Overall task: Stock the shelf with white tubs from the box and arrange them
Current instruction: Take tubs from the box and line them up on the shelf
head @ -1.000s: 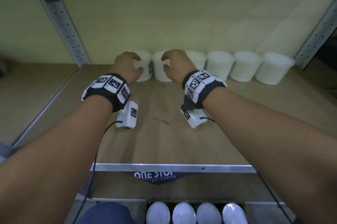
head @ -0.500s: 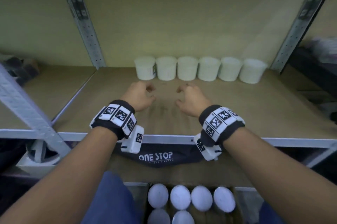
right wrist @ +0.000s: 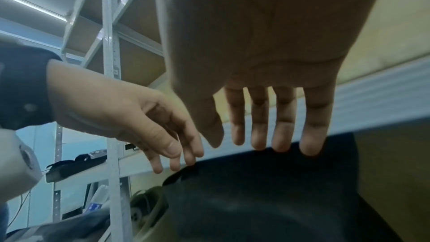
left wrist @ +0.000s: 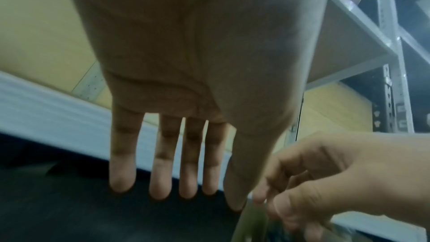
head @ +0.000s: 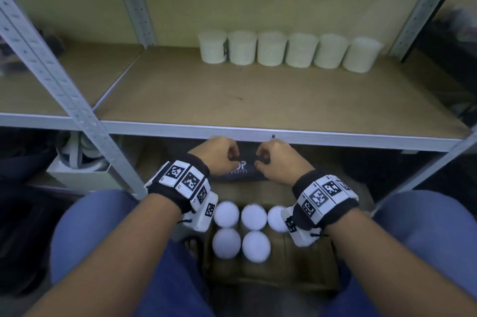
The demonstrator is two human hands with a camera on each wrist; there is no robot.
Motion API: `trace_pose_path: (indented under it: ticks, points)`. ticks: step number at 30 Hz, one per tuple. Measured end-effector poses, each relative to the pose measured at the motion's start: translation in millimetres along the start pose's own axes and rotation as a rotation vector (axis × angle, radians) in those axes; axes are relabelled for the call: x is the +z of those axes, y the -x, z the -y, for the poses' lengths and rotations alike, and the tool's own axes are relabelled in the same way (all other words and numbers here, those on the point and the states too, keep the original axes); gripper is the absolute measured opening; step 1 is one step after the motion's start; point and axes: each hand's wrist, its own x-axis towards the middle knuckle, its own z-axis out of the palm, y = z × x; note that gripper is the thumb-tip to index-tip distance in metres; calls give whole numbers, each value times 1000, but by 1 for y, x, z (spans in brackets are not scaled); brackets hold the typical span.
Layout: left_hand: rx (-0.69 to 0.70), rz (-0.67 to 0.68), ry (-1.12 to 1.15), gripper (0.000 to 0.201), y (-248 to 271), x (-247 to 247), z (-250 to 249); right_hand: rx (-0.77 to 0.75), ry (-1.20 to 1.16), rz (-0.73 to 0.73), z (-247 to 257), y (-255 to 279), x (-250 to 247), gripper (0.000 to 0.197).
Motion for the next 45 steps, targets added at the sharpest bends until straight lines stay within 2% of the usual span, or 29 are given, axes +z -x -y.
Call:
trace_pose_path:
  ticks: [5,8,11,14,18,24,28,30,31,33,35,38,40,43,45]
  points:
    - [-102,229,-13,26,1,70,19,103,-9,259,-27,9,64,24]
    - [-162,381,-35,28,-1,116,32,157,29,411,-49,12,107,34]
    - [-203,544,-71,30,-6,150,42,211,47,493,-70,17,147,43]
    - [-255,591,-76,55,-12,182,54,262,76,559,-85,21,182,50]
    - [-322,583,-122,87,-12,226,65,281,177,602,-96,26,217,63]
    - [-296,448,-211,66,-16,269,77,171,352,535,-104,21,258,84]
    - [-352,486,-296,83,-16,288,84,127,390,478,-106,20,274,83]
    - [-351,416,-366,91,-18,295,83,165,412,458,-105,16,281,82]
    - [-368,391,-370,87,-19,301,85,189,392,428,-105,14,285,84]
    - [-375,273,-332,63,-25,318,94,205,304,401,-107,13,298,81]
    - [-389,252,-320,48,-30,324,95,206,272,378,-114,12,312,75]
    - [-392,283,-315,53,-28,324,93,256,279,402,-100,11,296,78]
    - [-386,307,-287,52,-25,324,94,274,249,494,-90,12,279,76]
    - [-357,284,-358,50,-26,298,82,298,163,516,-92,18,271,73]
    - [-349,373,-349,50,-25,283,77,293,126,511,-89,20,261,71]
